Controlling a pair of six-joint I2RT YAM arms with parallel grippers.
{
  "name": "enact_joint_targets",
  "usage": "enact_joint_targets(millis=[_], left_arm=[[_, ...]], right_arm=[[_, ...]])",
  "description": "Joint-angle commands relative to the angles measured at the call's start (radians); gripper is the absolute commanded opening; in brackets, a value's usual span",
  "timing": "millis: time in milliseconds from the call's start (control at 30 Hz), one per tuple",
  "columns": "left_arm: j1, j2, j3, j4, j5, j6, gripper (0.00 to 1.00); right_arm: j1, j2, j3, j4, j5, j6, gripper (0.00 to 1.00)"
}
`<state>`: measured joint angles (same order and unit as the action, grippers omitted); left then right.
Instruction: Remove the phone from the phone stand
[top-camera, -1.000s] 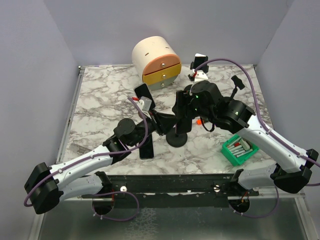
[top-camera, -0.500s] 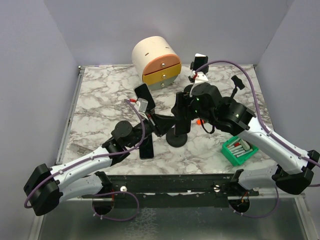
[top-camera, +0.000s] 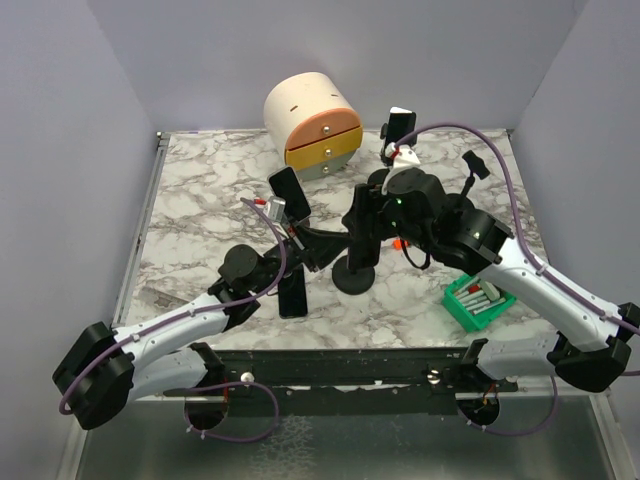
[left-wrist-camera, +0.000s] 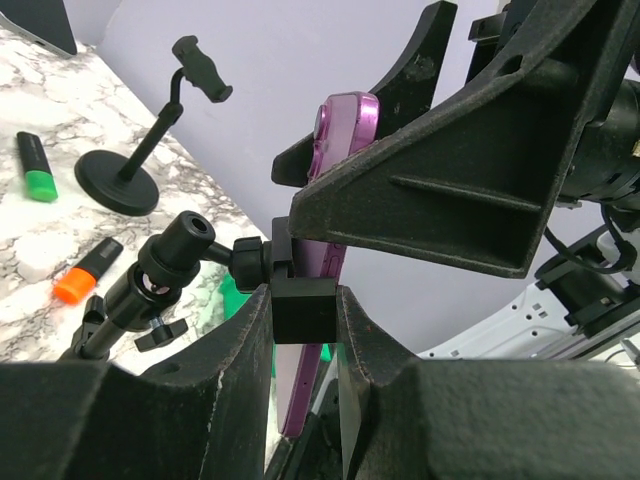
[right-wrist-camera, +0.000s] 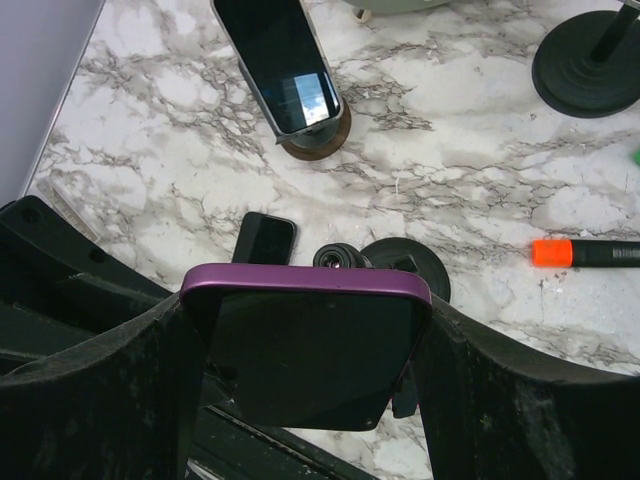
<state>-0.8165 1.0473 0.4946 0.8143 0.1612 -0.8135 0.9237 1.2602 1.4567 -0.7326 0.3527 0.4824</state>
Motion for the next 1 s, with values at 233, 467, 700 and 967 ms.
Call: enact_joint_targets(millis=[233, 467, 700, 967], left_arm=[[0.058, 0.065, -0.058, 0.163, 0.051, -0.14, 0.0], [0.074, 0.081, -0.066, 0.205, 0.068, -0.17, 0.0], [0.087, 0.094, -0.077, 0.227, 0.072, -0.187, 0.0], [0.095, 0.111, -0.083, 0.239, 0.077, -0.197, 0.0]], right_arm=[[-0.003, -0.056, -0.051, -0.021, 0.02, 0.022, 0.0], [-0.003, -0.085, -0.076, 0.012, -0.013, 0.028, 0.0], [-0.003, -0.114, -0.096, 0.055, -0.068, 0.03, 0.0], [-0.003, -0.139, -0.113, 0.098, -0.12, 0.026, 0.0]])
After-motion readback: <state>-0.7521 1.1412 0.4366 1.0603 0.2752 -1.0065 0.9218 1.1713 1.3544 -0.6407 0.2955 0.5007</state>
